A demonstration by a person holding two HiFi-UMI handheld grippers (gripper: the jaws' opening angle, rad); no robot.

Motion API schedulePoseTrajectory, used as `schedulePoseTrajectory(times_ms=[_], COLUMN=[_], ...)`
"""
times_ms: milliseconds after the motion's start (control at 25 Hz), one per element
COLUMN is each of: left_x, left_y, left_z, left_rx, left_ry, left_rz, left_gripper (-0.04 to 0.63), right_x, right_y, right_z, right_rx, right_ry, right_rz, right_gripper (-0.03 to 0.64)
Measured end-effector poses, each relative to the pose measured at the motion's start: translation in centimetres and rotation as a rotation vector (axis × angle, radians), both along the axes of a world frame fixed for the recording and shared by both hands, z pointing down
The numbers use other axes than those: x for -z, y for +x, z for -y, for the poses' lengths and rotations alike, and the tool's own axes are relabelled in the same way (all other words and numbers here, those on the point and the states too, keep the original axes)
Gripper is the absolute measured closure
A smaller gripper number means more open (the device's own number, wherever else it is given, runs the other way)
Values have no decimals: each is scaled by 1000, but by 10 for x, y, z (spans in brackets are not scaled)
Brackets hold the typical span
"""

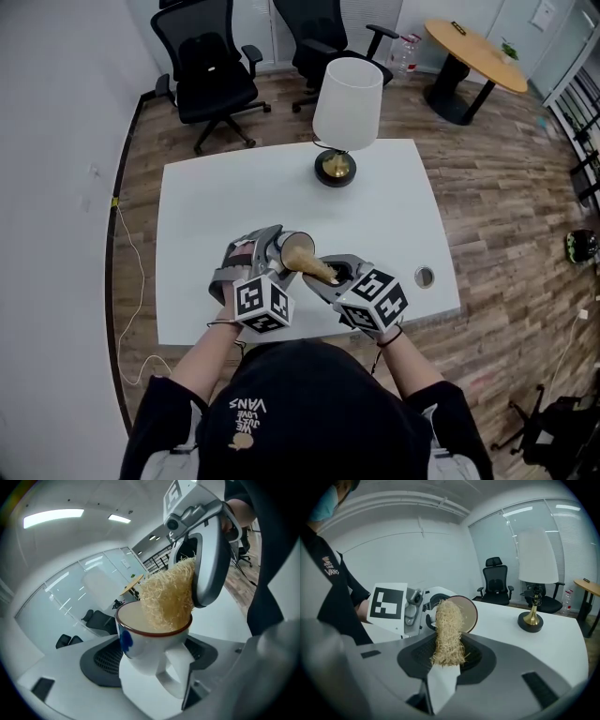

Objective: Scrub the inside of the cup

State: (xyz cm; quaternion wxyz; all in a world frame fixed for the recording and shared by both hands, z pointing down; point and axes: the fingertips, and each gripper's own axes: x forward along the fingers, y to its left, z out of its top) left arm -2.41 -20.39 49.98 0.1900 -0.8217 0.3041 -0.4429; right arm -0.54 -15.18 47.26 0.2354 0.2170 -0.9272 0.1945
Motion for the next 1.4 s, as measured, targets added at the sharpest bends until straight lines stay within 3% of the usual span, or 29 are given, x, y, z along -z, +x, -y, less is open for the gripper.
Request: schedulePoseTrajectory(times_ms=[240,600,1000,1400], left_x=[-11,-9,-11,-9], left_y=[2,5,2,9], left_z=[-7,-8,-1,-4], left_rx=[-43,-32,-38,-56], left_ry=[25,26,29,48], left_rz=[83,27,48,37], left_gripper=[215,216,216,216], right_x=[-4,0,-7,-1], right_y=[-14,12,-9,15], right_z=[-10,21,-6,23], right_rx=[92,-13,103,-10], right_ry=[-51,-27,-96,-75], right_rz=[-34,-60,-70,-67], right_gripper=[517,517,517,517])
